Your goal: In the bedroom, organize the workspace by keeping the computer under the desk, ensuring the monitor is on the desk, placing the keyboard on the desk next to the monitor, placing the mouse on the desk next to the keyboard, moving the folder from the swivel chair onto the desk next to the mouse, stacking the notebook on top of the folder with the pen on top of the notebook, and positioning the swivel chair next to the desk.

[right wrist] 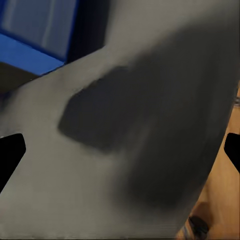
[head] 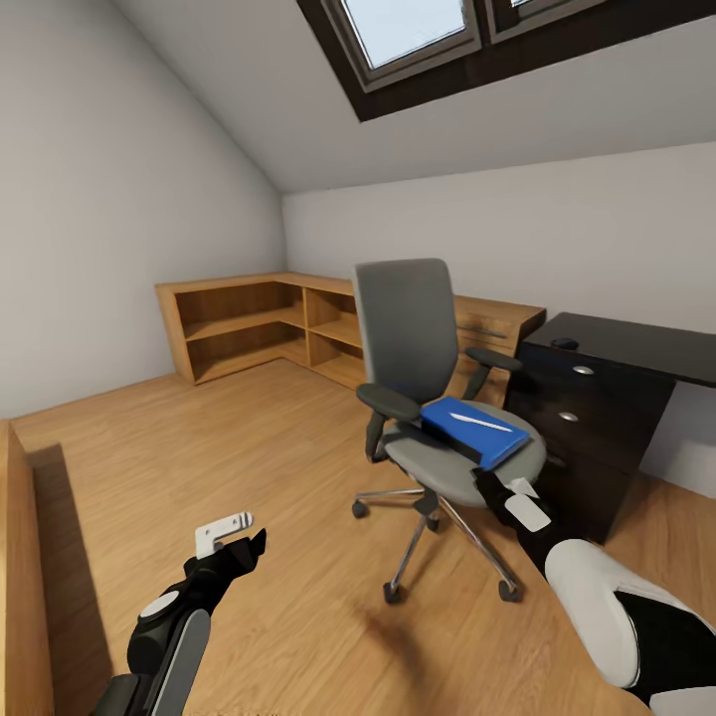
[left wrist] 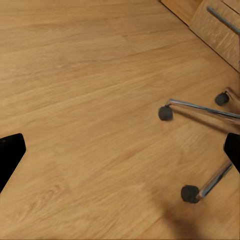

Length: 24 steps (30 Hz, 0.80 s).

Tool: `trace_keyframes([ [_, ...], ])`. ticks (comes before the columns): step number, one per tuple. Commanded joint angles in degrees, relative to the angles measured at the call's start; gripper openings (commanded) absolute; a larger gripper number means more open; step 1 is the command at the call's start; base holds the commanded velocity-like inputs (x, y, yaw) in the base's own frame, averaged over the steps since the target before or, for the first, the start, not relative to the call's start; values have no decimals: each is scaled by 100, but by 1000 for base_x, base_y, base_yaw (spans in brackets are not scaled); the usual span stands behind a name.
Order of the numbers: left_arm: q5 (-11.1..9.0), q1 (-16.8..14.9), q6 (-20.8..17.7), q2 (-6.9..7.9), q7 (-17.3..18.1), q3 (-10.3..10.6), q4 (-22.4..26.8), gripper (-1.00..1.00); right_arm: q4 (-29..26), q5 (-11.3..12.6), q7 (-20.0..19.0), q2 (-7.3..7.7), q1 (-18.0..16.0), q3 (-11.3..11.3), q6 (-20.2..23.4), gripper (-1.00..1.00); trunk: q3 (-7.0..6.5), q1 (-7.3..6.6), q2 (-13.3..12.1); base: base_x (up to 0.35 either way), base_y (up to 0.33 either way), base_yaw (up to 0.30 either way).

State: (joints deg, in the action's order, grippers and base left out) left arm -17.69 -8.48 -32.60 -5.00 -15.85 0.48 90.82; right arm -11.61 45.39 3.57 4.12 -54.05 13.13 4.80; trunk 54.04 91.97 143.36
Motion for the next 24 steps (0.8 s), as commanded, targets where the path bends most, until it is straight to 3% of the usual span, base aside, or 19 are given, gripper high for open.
trace_keyframes([
  [1, -60, -4, -18, -1, -50, 5, 5, 100, -17, 49, 29, 1, 0, -10, 30, 100, 6, -1, 3, 0, 0, 198],
  [8, -60, -4, -18, -1, -50, 13, 5, 100, -17, 44, 29, -2, 0, -11, 26, 100, 6, -1, 3, 0, 0, 138],
  [24, -60, -4, -14, -1, -44, 66, 2, 100, -30, 49, 29, 10, 0, -11, 30, 100, 6, -1, 3, 1, 0, 4],
])
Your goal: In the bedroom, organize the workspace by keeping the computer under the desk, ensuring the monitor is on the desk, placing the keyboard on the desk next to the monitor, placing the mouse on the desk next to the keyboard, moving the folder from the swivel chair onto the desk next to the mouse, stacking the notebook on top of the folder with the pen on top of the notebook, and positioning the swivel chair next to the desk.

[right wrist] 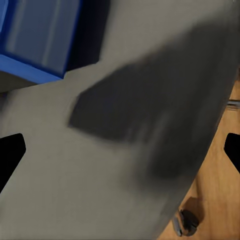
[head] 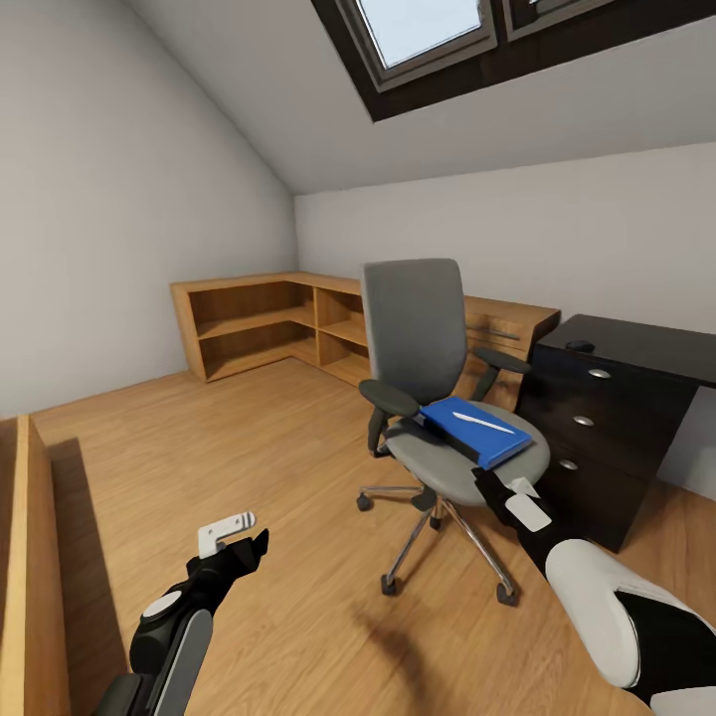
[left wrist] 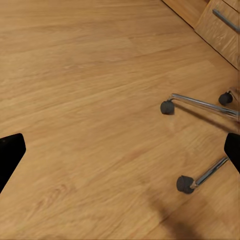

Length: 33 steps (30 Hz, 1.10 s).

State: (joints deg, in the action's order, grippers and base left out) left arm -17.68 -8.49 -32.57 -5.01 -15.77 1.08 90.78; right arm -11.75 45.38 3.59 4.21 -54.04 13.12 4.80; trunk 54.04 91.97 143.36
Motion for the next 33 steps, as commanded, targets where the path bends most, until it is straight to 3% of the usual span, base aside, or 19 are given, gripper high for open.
trace_keyframes([
  [1, -60, -3, -18, 0, -51, 6, 7, 100, -19, 49, 28, 0, -1, -10, 29, 100, 6, -1, 3, 94, 0, 0],
  [11, -65, -4, -21, 0, -49, 6, 1, 100, -21, 49, 28, 0, -1, -11, 29, 100, 33, -1, 3, 234, 0, 0],
  [19, -56, -3, -14, 0, -48, 6, -84, 100, -18, 49, 28, -4, -1, -11, 29, 100, 103, -1, 3, 61, 0, 0],
  [33, -56, -4, -13, 0, -41, 13, -104, 100, -4, 48, 28, -17, -1, -11, 29, 100, 226, -1, 3, 296, 0, 0],
])
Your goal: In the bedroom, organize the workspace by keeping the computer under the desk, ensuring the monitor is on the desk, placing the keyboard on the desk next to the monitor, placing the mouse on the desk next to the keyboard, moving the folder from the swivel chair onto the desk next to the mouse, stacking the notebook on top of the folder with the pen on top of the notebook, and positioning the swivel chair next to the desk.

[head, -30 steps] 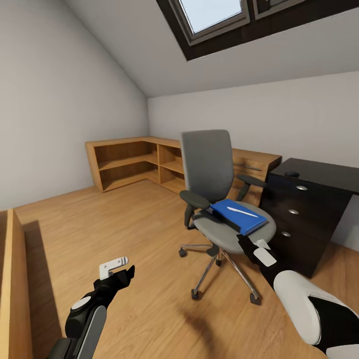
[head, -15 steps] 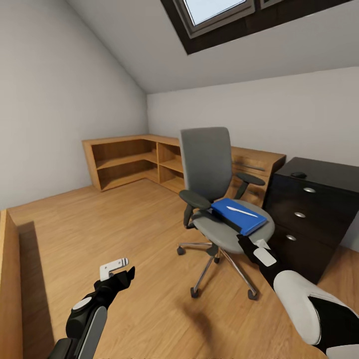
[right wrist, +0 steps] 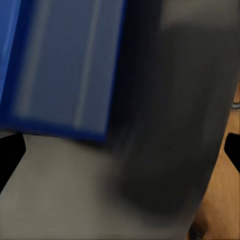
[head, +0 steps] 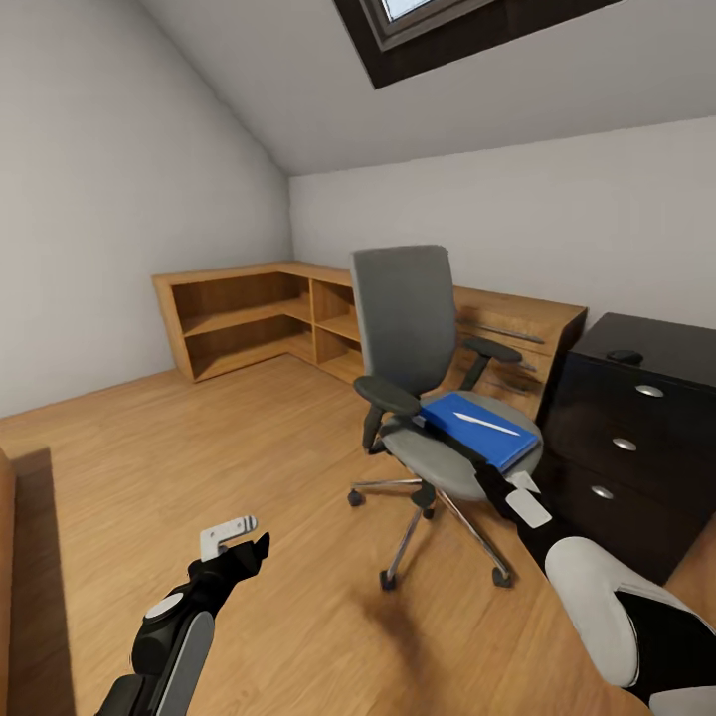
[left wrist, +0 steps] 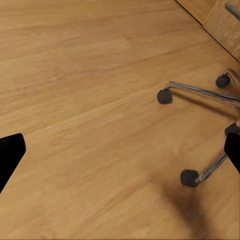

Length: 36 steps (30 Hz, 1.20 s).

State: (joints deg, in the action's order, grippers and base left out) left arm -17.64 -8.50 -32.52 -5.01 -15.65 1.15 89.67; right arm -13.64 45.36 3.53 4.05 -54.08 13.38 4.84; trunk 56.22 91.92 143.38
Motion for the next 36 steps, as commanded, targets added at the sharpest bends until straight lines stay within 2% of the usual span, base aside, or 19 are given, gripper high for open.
trace_keyframes([
  [1, -62, -3, -18, 0, -52, 18, 7, 100, 184, 51, 34, -1, 3, -37, 26, 100, 15, 4, 1, 312, 0, 0],
  [18, -56, -3, -15, 0, -53, 80, 7, 100, 178, 48, 34, -1, 3, -37, 26, 100, 121, 4, 1, 150, 20, 23],
  [25, -56, -3, -25, 8, -61, 185, 7, 100, 178, 44, 34, 0, 3, -37, 26, 100, 154, 4, 1, 32, 6, 126],
  [36, -56, -3, -26, 9, -61, 201, 7, 100, 178, 47, 34, 5, 3, -37, 26, 100, 192, 4, 1, 1, 0, 185],
])
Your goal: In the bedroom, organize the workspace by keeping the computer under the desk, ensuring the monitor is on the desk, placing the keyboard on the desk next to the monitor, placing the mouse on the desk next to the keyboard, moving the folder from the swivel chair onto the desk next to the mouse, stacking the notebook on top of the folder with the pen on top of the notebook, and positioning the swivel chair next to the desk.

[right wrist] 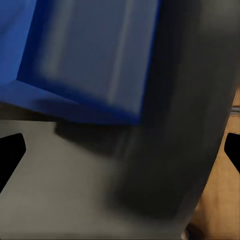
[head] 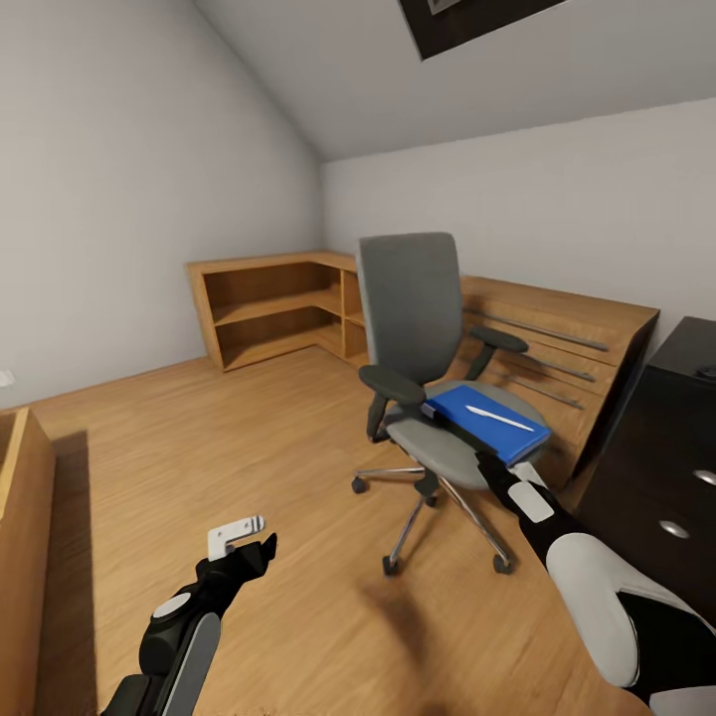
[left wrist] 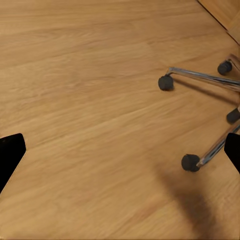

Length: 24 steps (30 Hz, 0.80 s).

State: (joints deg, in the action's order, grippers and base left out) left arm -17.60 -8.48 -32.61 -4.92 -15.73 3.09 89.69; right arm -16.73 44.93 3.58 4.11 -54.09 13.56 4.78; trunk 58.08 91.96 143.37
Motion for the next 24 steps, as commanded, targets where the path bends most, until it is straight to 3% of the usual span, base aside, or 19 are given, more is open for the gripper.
trace_keyframes([
  [1, -60, -5, -18, 0, -53, 7, 5, 100, 487, 90, 28, -1, 4, -55, 32, 100, 9, -1, 2, 0, 0, 156],
  [24, -60, -5, -18, -4, -53, 41, 5, 100, 495, 87, 28, -7, 4, -55, 32, 100, 13, -1, 2, -30, 0, 11],
])
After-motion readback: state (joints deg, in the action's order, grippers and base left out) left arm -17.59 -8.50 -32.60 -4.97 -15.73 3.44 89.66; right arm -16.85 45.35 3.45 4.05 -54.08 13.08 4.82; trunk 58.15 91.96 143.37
